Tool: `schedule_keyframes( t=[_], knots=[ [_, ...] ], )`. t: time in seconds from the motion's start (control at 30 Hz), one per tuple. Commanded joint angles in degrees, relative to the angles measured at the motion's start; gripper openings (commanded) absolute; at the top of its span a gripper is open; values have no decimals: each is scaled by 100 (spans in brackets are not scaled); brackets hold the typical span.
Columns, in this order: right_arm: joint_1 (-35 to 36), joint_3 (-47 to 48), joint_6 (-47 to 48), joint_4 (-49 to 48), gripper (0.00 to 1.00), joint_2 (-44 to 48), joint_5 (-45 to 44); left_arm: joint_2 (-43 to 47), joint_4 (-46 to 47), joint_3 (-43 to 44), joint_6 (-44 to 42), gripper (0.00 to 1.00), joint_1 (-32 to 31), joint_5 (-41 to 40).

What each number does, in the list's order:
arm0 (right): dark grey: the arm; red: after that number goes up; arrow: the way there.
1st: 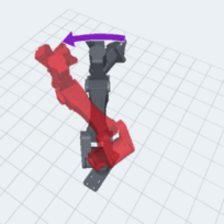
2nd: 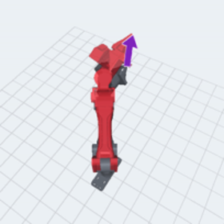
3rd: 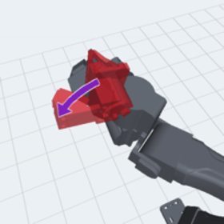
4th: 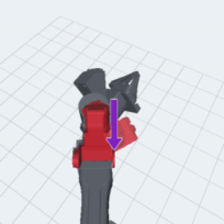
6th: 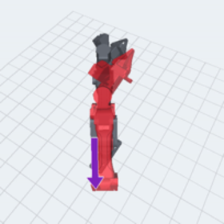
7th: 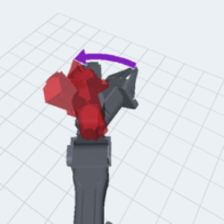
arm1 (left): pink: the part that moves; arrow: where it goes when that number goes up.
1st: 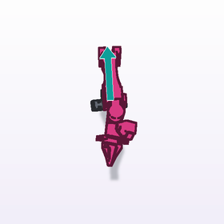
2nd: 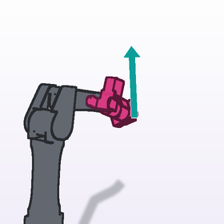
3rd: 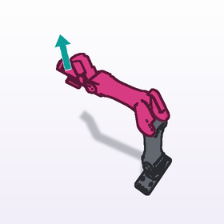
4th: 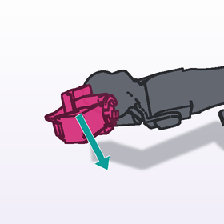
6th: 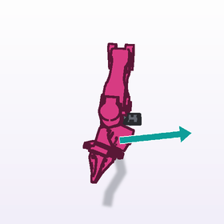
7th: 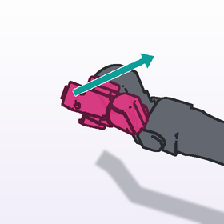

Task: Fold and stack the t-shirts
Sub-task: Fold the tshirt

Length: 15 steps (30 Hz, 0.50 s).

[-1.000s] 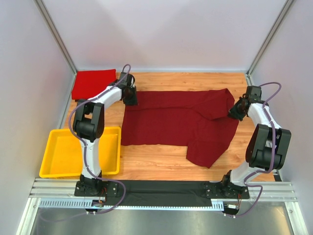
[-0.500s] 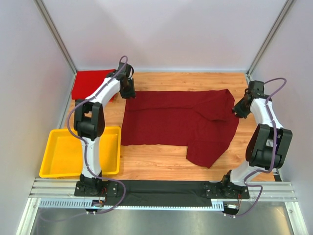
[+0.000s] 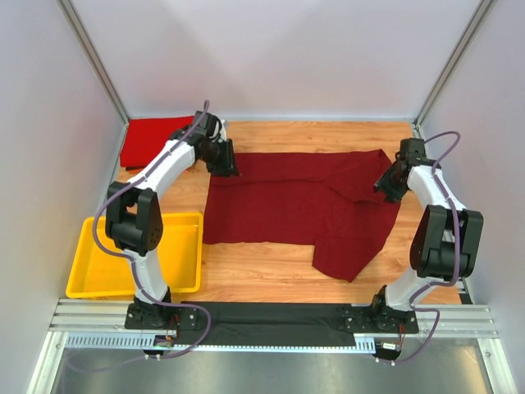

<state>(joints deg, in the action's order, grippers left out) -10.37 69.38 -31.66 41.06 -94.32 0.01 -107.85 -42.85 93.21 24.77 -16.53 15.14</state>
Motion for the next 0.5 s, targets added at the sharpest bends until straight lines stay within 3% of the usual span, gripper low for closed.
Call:
schedule_keyframes(
  t=[0.0,0.1,0.27,0.47],
  knots=[
    [341,-99,-51,-106,42,123,25,256,576,-312,281,42,-253,841],
    [797,-583,-7,-431,45,335,-280,64,261,38,274,41,-263,991],
    [984,-1813,-286,-2390,55,863,156,71,-389,689,1,42,-263,930],
    [1160,-2509,-473,-3761,64,907,148,397,-190,348,9,42,-263,956]
  ],
)
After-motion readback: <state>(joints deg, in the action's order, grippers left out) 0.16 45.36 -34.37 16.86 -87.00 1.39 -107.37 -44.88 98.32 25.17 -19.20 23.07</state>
